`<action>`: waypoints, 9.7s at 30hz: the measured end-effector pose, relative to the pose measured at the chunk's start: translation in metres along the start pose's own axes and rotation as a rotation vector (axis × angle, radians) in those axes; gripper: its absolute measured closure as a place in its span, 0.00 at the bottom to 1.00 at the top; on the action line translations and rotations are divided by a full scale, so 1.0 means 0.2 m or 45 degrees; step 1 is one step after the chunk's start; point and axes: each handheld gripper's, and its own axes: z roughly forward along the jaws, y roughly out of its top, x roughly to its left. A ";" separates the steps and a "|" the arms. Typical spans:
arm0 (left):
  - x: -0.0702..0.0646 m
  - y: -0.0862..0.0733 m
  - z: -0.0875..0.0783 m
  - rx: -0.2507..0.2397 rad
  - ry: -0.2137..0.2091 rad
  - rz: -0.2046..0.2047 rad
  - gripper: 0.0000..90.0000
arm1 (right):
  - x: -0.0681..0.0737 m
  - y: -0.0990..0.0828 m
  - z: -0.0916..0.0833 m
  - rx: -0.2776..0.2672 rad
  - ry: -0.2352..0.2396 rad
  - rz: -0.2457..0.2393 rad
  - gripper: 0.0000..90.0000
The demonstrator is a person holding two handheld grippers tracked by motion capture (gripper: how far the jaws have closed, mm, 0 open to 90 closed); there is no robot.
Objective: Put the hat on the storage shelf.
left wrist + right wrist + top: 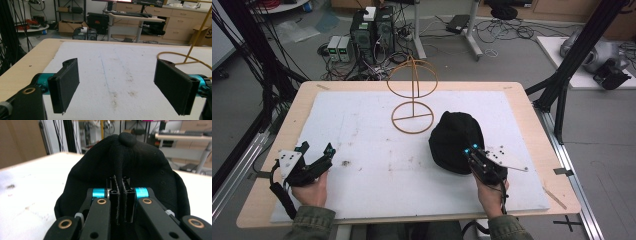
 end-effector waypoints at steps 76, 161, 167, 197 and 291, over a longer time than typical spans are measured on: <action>0.03 0.02 0.01 -0.059 0.006 -0.070 0.22 | 0.12 0.67 0.42 -0.434 0.083 0.024 0.97; 0.06 0.02 0.03 -0.030 0.012 -0.084 0.21 | 0.13 0.88 1.01 0.017 0.090 0.070 0.59; 0.05 0.02 0.03 -0.032 0.003 -0.091 0.21 | 0.12 0.89 0.98 -0.023 0.067 0.099 0.42; 0.05 0.02 0.03 -0.028 0.003 -0.084 0.21 | -0.05 0.79 0.54 -0.132 -0.074 0.017 0.13; 0.03 0.02 0.02 -0.013 0.031 -0.063 0.21 | -0.38 -0.20 -0.16 -0.031 -0.485 0.096 0.13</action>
